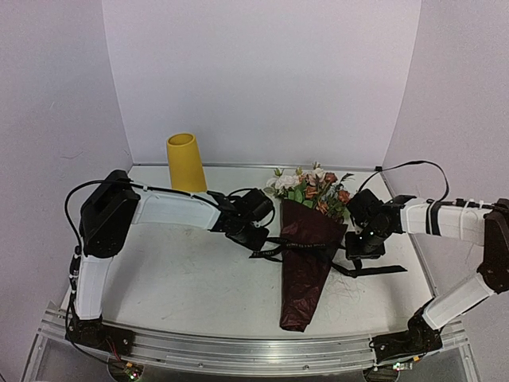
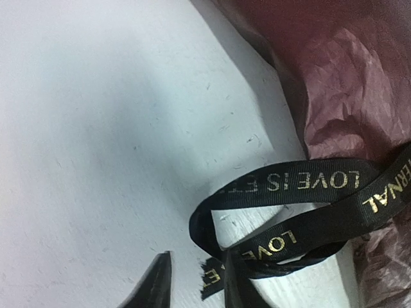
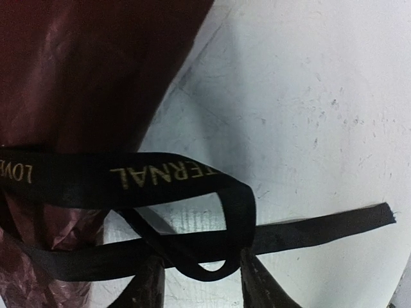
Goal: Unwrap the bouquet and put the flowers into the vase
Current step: Untie the ribbon from the wrapping paper.
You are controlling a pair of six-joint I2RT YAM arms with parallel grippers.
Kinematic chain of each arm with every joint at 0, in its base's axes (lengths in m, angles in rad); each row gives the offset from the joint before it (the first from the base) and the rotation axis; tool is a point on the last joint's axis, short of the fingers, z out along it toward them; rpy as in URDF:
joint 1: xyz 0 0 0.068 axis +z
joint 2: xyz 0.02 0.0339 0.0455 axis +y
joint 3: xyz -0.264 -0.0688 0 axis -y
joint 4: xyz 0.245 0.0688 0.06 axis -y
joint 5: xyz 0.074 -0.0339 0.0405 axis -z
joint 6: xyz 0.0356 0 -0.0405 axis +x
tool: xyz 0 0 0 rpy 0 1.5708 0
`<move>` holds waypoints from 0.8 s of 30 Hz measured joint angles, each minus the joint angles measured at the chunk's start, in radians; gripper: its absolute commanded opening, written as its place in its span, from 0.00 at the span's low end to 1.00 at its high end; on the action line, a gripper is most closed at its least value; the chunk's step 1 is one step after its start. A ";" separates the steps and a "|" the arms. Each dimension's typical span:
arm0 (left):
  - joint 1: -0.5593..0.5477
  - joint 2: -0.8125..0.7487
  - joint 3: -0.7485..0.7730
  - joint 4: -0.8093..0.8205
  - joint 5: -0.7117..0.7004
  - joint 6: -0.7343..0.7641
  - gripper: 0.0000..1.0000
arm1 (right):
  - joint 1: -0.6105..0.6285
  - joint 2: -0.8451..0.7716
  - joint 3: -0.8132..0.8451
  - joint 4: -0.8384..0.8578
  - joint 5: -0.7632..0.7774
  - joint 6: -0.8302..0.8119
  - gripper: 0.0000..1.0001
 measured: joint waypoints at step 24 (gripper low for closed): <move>0.000 -0.068 -0.026 0.001 0.024 0.019 0.79 | 0.206 0.133 0.243 0.129 -0.213 -0.056 0.72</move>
